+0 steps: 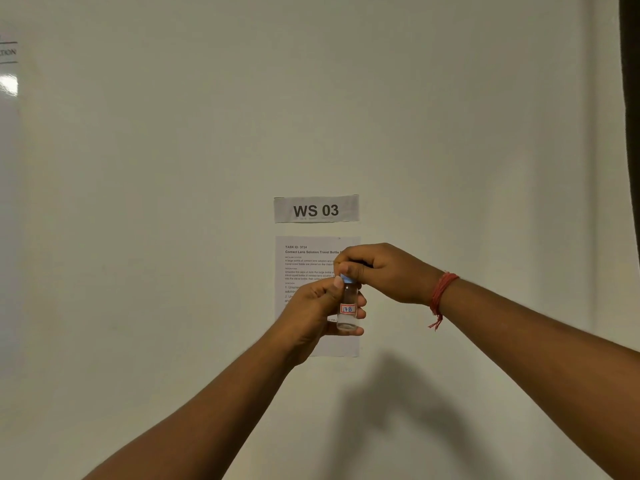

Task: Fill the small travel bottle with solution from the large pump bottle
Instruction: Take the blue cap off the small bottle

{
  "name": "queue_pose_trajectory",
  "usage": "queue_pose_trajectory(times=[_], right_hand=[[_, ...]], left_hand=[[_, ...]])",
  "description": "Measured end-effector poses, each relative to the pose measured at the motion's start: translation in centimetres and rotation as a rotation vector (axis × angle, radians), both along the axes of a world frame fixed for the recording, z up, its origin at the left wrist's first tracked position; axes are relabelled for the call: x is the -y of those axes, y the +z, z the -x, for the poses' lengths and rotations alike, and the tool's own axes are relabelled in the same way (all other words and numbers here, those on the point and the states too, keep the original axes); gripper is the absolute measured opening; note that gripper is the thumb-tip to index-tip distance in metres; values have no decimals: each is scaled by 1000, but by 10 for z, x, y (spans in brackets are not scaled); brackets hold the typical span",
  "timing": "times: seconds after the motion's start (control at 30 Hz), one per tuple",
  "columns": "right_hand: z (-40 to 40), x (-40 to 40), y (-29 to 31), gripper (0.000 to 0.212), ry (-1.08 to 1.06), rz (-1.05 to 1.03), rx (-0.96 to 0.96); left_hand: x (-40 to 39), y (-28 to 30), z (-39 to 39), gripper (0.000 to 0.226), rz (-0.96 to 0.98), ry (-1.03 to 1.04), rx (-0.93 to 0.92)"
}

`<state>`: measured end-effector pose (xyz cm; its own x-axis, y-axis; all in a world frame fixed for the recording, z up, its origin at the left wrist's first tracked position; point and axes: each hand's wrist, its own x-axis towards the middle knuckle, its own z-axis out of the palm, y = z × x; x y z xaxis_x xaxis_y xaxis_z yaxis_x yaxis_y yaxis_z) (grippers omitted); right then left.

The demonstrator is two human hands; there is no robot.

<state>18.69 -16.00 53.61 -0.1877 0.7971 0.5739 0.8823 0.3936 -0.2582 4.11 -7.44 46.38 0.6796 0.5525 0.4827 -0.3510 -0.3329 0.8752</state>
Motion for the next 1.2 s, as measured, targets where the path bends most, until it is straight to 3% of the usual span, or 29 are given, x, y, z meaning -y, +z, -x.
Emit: queue_pose_trajectory(times=[0.63, 0.83, 1.2], right_hand=[[0, -1, -4, 9, -58, -133, 8], [0, -2, -5, 19, -91, -189, 11], [3, 2, -4, 9, -59, -163, 30]], left_hand=[[-1, -3, -5, 46, -3, 51, -7], [0, -3, -2, 42, -3, 39, 2], [4, -5, -3, 43, -6, 47, -9]])
